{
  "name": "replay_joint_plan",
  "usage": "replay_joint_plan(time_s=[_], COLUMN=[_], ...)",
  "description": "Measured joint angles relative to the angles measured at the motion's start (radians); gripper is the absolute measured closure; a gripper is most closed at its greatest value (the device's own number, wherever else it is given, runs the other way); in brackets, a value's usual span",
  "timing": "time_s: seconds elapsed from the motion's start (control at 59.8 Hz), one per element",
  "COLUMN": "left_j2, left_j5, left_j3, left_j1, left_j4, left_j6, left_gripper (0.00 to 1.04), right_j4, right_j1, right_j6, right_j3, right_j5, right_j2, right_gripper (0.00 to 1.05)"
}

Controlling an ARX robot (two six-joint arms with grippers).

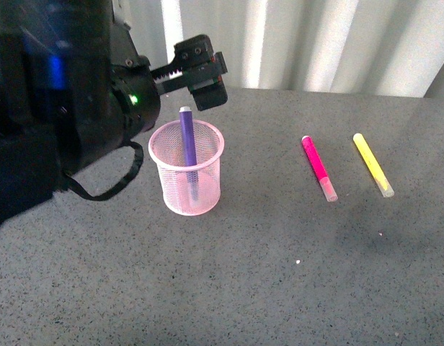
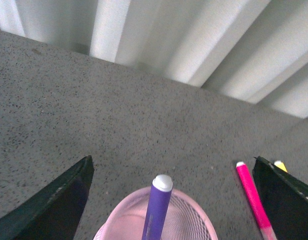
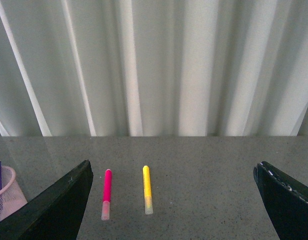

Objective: Insert purple and pink pens into pink cup

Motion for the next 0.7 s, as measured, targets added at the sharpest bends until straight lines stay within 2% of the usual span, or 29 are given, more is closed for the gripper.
replay_joint_plan(time_s=[0.084, 0.184, 0.234, 0.468, 0.502, 0.552, 0.585, 0.635, 0.702], left_j2=[-0.137, -0.309, -0.376, -0.411, -0.398, -0.378, -0.375, -0.383, -0.418], left_j5=[0.045, 0.145, 0.155, 0.159, 0.123, 0.011, -0.026, -0.032, -0.028], left_j3=[-0.019, -0.045, -0.058, -0.063, -0.080, -0.157, -0.211, -0.296, -0.365], left_j1=[0.038, 0.108, 0.130, 0.145, 0.138, 0.136, 0.138, 0.153, 0.179], left_j4=[-0.206, -0.447, -0.529, -0.554, -0.502, -0.259, -0.121, 0.062, 0.198], left_j6=[0.091, 0.221, 0.264, 0.332, 0.352, 0.381, 0.388, 0.402, 0.410], left_gripper=[0.07, 0.07, 0.07, 0.07, 0.09, 0.18, 0.23, 0.32, 0.43], right_j4=[0.000, 0.000, 0.000, 0.000, 0.000, 0.000, 0.000, 0.000, 0.000], right_j1=[0.000, 0.000, 0.000, 0.000, 0.000, 0.000, 0.000, 0.000, 0.000], right_j6=[0.000, 0.000, 0.000, 0.000, 0.000, 0.000, 0.000, 0.000, 0.000], right_j3=[0.000, 0.000, 0.000, 0.000, 0.000, 0.000, 0.000, 0.000, 0.000], right_j5=[0.000, 0.000, 0.000, 0.000, 0.000, 0.000, 0.000, 0.002, 0.001], right_j2=[0.000, 0.000, 0.000, 0.000, 0.000, 0.000, 0.000, 0.000, 0.000], right_gripper=[0.07, 0.07, 0.07, 0.07, 0.07, 0.07, 0.07, 0.07, 0.07])
